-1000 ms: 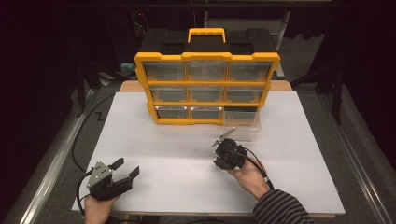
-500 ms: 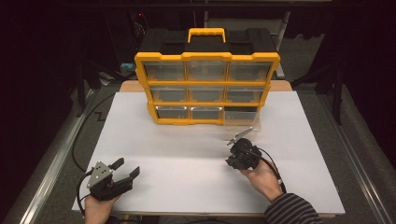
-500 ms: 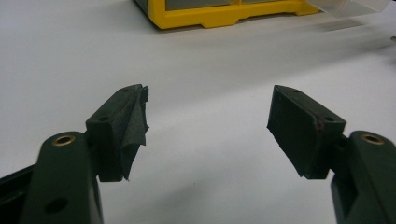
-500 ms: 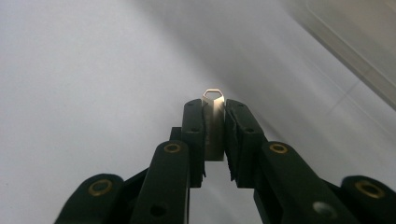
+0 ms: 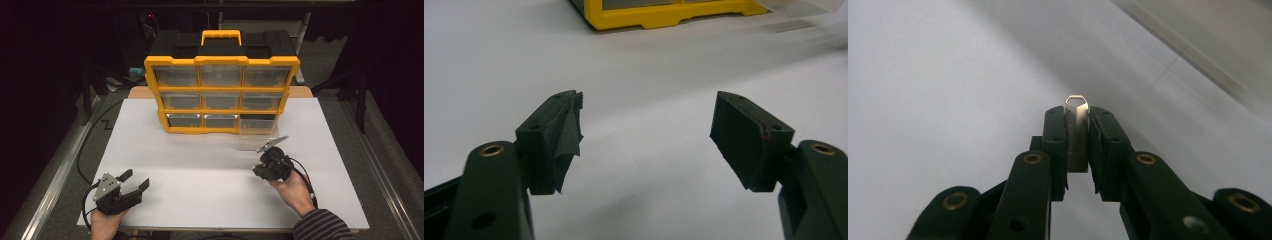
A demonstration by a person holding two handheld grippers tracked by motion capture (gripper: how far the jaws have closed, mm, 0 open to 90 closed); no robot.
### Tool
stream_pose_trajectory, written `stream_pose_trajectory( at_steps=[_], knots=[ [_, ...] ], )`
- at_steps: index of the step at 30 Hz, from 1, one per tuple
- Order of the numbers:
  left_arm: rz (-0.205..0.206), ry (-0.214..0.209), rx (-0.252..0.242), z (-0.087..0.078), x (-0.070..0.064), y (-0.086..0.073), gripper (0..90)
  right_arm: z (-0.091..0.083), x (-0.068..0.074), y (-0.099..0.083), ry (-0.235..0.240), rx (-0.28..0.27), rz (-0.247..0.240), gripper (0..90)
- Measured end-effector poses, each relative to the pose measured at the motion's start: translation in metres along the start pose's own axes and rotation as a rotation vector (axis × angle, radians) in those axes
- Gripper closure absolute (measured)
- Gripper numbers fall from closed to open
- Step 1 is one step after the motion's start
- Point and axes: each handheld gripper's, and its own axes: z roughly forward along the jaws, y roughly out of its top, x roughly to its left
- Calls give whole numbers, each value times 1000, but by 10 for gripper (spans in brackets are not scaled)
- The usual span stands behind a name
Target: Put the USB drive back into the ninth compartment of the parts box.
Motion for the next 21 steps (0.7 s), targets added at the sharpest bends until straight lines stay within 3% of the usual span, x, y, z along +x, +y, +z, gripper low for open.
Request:
stream_pose_trajectory(
  at_steps=[21],
  knots=[
    [-4, 4, 3, 1, 0, 0, 290, -37, -20, -1, -13, -83, 46, 797]
  ],
)
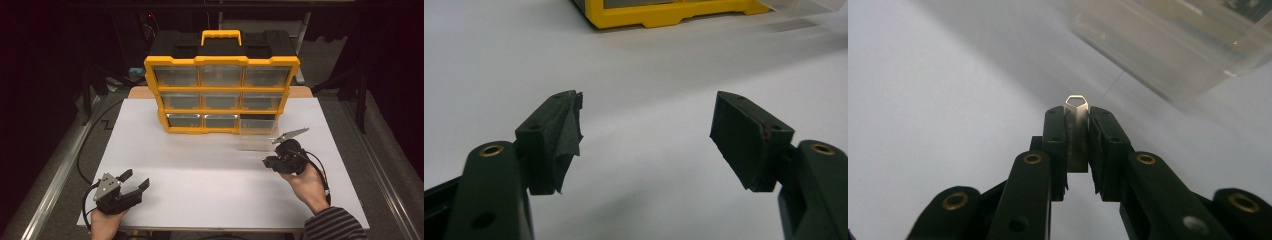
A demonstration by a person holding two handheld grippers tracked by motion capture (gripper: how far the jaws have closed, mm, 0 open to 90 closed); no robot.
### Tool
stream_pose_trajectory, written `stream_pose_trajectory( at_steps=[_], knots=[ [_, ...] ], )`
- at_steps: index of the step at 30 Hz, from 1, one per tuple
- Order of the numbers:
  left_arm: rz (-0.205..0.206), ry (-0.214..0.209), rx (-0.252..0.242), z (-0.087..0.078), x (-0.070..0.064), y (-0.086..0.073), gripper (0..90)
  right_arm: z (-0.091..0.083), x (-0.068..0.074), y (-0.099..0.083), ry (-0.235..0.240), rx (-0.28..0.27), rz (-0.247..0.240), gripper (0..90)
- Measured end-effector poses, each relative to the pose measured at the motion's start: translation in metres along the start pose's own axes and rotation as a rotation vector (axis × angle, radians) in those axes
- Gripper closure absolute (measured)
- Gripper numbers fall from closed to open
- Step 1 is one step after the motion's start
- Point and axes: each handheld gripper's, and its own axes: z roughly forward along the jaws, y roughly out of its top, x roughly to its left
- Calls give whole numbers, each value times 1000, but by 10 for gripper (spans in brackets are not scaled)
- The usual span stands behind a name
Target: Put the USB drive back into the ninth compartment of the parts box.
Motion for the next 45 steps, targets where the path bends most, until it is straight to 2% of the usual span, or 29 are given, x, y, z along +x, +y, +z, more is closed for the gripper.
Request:
stream_pose_trajectory(
  at_steps=[14, 26, 45],
  knots=[
    [3, 0, 3, 0, 0, 0, 290, -20, -7, 12, 2, -34, 17, 796],
    [-1, 2, 1, 0, 0, 0, 290, -31, -10, 25, -10, -37, 4, 797],
    [1, 1, 3, -1, 1, 0, 291, -34, -21, 48, -45, -46, 24, 796]
  ],
)
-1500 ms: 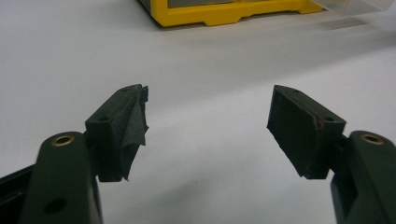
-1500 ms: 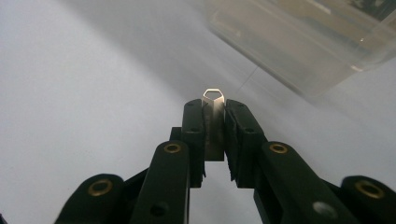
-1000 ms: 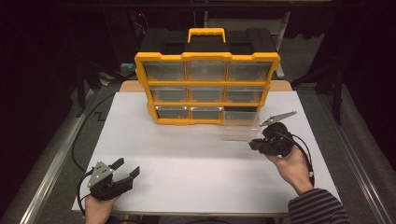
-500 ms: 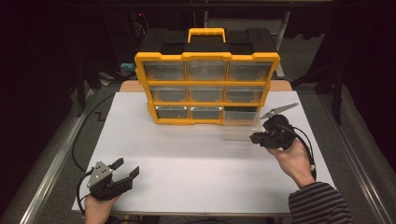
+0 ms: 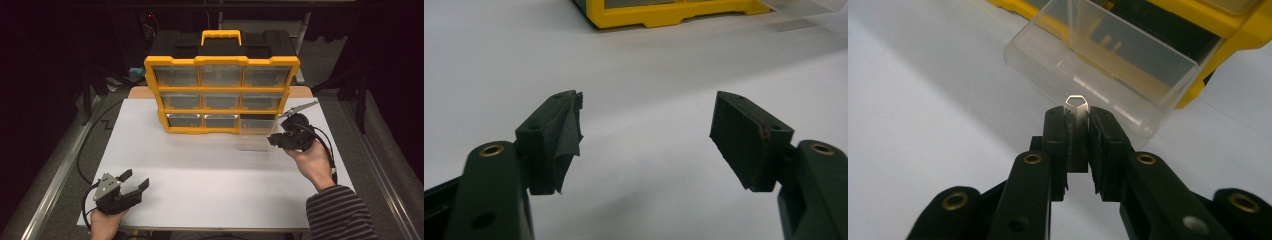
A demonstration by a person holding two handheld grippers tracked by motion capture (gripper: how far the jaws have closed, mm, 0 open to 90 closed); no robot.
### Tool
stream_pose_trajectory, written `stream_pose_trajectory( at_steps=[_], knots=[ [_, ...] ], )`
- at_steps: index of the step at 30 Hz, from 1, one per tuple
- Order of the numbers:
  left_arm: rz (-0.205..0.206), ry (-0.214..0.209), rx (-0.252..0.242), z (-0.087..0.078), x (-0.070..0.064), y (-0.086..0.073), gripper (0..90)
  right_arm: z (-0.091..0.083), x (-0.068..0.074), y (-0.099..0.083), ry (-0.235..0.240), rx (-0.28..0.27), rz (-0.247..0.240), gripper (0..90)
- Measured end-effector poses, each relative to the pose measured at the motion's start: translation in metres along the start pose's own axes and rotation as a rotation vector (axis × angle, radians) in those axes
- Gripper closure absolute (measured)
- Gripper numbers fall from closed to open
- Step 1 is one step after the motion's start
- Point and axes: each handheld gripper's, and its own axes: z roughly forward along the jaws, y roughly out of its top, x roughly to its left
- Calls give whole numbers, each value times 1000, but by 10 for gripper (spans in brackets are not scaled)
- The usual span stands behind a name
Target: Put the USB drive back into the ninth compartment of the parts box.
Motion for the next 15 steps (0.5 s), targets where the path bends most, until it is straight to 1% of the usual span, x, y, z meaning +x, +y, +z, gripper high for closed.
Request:
stream_pose_trajectory(
  at_steps=[5, 10, 15],
  knots=[
    [0, -1, 0, 0, 0, 0, 291, 3, -2, 3, -9, 5, -3, 796],
    [-2, -1, 2, 0, 0, 0, 291, 5, -5, 7, -18, 6, 8, 796],
    [-1, 0, -1, 1, 0, 0, 293, 10, -8, 12, -23, -2, 5, 796]
  ],
)
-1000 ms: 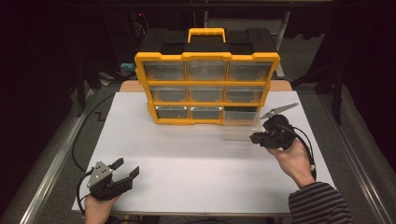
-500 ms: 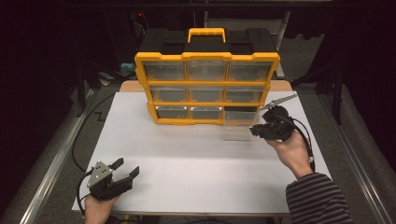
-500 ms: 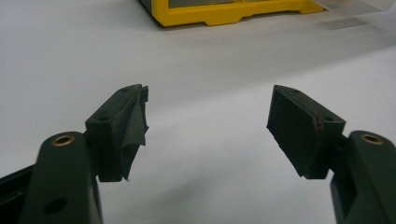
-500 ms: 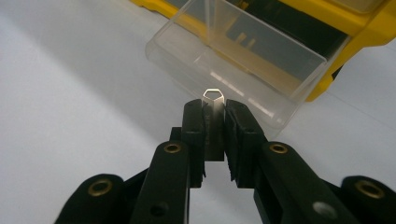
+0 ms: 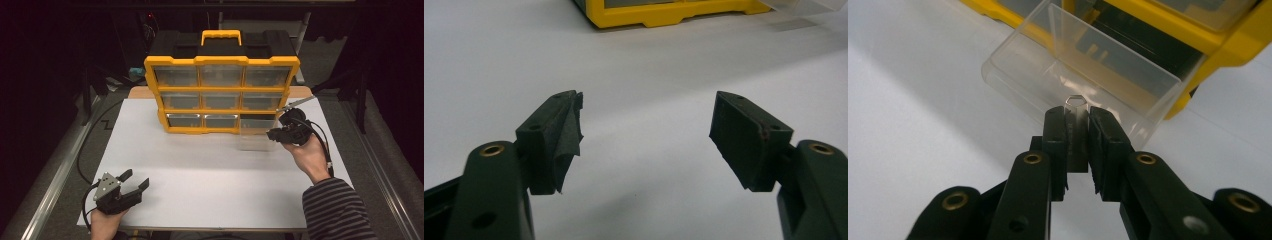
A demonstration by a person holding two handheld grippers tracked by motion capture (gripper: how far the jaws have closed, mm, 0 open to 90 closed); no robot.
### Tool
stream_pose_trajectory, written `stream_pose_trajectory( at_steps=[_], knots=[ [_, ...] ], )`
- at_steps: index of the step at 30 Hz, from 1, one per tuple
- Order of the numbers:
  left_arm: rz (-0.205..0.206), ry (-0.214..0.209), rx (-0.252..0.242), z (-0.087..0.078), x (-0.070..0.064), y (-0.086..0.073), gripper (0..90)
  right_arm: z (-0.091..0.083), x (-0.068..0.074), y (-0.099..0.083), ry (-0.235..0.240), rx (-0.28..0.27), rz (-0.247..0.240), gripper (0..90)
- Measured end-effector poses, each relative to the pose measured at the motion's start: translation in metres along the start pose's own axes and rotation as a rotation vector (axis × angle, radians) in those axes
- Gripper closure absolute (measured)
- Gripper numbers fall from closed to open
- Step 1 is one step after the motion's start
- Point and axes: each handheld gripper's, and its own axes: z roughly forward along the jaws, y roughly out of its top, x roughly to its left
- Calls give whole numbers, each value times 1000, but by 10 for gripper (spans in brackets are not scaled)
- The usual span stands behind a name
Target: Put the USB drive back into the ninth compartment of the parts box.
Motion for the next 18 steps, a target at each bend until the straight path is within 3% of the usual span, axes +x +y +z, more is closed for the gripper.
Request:
stream_pose_trajectory(
  at_steps=[6, 18],
  knots=[
    [0, -2, 0, 0, 0, 0, 292, 8, 1, 5, -10, 8, -18, 796],
    [0, -2, 4, 0, 0, 0, 293, 19, -4, 17, -31, 18, 8, 795]
  ],
)
